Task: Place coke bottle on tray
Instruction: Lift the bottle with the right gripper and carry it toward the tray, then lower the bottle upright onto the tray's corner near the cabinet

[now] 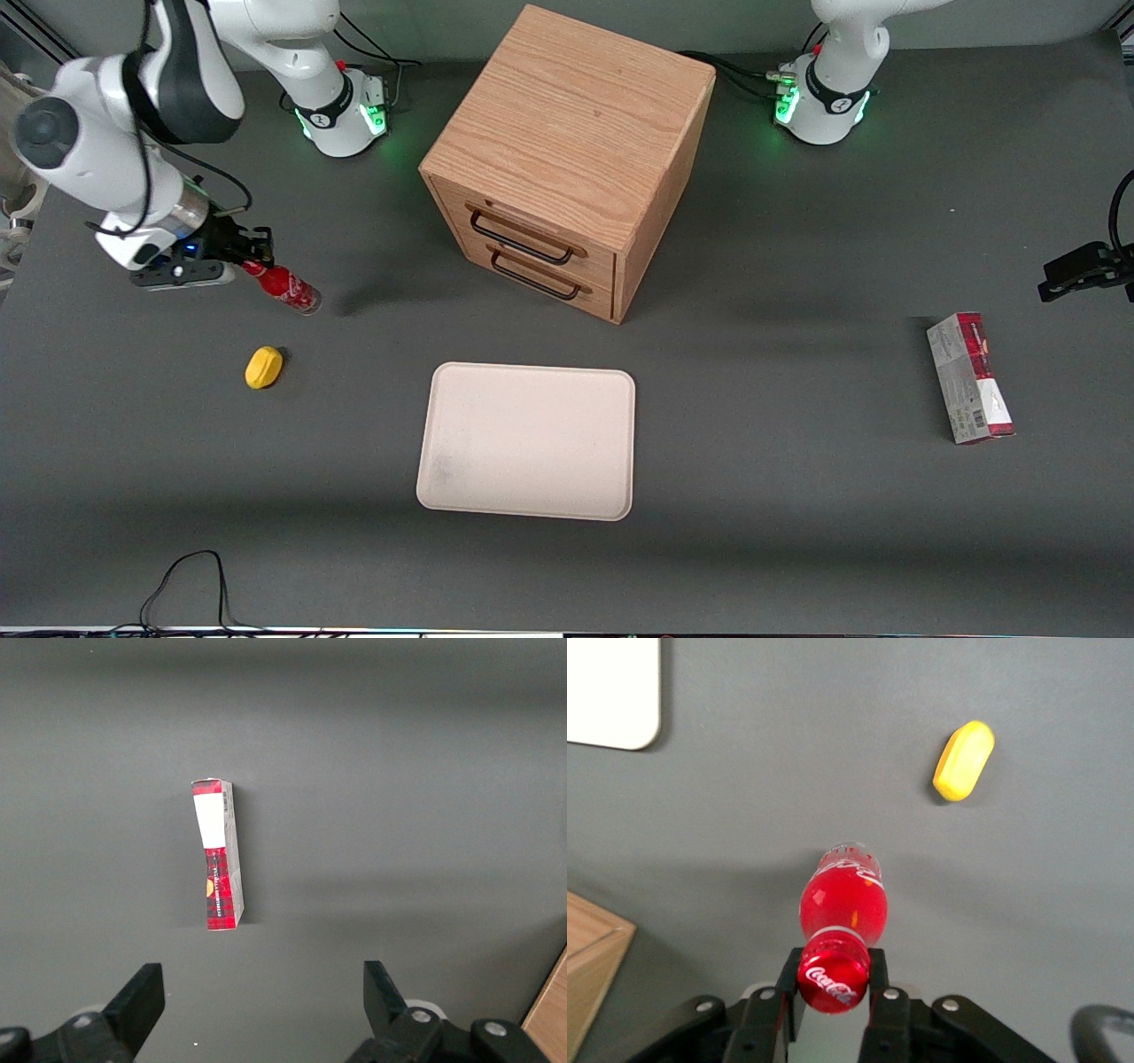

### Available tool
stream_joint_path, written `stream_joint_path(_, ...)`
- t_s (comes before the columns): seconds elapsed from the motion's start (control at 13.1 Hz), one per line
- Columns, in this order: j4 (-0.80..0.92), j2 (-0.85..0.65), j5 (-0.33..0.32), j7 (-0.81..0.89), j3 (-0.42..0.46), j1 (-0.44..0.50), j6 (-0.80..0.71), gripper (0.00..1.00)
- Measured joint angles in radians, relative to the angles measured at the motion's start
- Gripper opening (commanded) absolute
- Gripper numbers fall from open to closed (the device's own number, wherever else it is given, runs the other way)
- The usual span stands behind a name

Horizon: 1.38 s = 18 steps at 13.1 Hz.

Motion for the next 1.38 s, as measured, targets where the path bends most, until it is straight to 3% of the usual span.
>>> stream_joint_path(0.23, 0.286, 0.122, 0.001, 0.043, 0.002, 0.000, -0.213, 0.00)
stream_joint_path(0.69, 0.755, 0.364, 0.003, 0.132, 0.017, 0.024, -0.464, 0.00)
stream_joint_path(1.07, 1.032, 0.565, 0.001, 0.254, 0.115, 0.042, -0.537, 0.00)
stream_joint_path(1.38, 1.226, 0.799, -0.052, 0.423, 0.133, 0.173, -0.503, 0.04)
